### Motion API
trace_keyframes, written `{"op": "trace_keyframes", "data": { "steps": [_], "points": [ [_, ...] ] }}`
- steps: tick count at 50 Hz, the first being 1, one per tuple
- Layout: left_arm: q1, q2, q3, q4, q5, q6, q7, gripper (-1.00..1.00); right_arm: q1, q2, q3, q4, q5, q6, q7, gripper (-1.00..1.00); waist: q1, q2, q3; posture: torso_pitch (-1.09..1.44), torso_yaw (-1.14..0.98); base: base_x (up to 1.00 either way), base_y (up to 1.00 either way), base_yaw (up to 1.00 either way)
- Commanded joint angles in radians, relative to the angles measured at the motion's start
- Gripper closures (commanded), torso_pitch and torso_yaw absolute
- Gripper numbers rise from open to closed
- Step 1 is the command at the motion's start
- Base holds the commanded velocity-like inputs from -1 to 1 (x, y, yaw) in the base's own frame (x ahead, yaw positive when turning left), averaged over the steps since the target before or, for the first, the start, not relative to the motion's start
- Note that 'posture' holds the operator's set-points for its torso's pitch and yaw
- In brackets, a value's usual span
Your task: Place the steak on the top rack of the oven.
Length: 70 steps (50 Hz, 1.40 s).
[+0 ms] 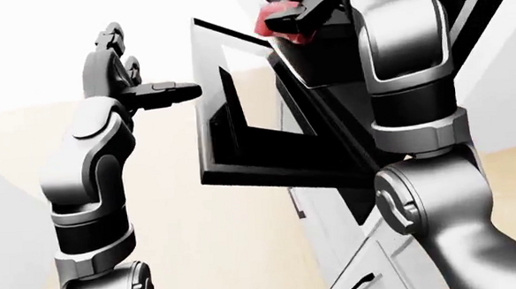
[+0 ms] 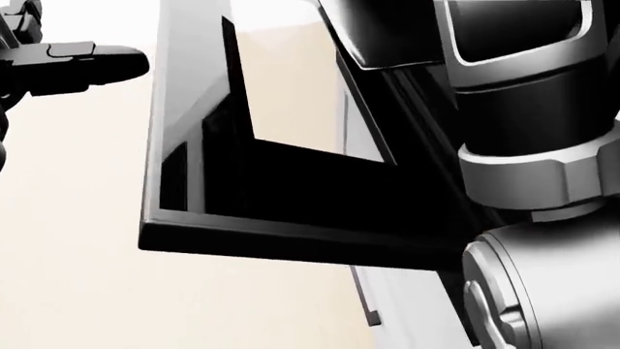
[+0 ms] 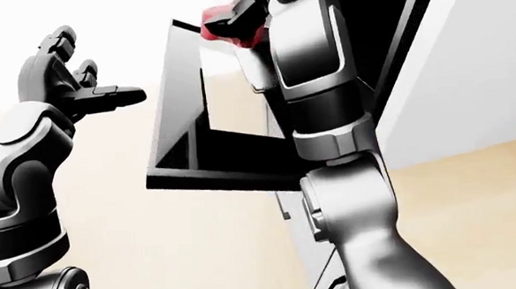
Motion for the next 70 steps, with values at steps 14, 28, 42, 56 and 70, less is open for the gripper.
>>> {"op": "trace_keyframes", "data": {
  "steps": [14, 28, 42, 56, 70],
  "points": [
    [-0.026, 0.007, 0.000, -0.023, 0.000, -0.011, -0.001, -1.00, -0.119, -0.049, -0.028, 0.111, 0.032, -0.071, -0.047, 1.00, -0.022, 0.096, -0.034, 0.00, 0.00, 0.17, 0.00, 0.00],
    [-0.026, 0.004, -0.002, -0.017, 0.004, -0.016, -0.004, -1.00, -0.172, -0.083, -0.041, 0.207, 0.061, -0.105, -0.071, 1.00, -0.005, -0.029, -0.043, 0.00, 0.00, 0.19, 0.00, 0.00],
    [-0.039, 0.007, -0.001, -0.025, 0.001, 0.000, -0.003, -1.00, -0.253, -0.109, -0.039, 0.294, 0.067, -0.132, -0.082, 1.00, -0.024, 0.087, -0.027, 0.00, 0.00, 0.10, 0.00, 0.00],
    [-0.019, 0.002, -0.001, -0.019, 0.005, -0.018, -0.006, -1.00, -0.325, -0.145, -0.052, 0.456, 0.062, -0.208, -0.109, 1.00, -0.013, 0.032, -0.032, 0.00, 0.00, 0.00, 0.00, 0.00],
    [-0.020, 0.004, 0.001, -0.032, 0.002, -0.005, -0.002, -1.00, -0.426, -0.185, -0.052, 0.696, 0.032, -0.318, -0.142, 1.00, -0.021, 0.040, -0.032, 0.00, 0.00, 0.00, 0.00, 0.00]
  ]
}}
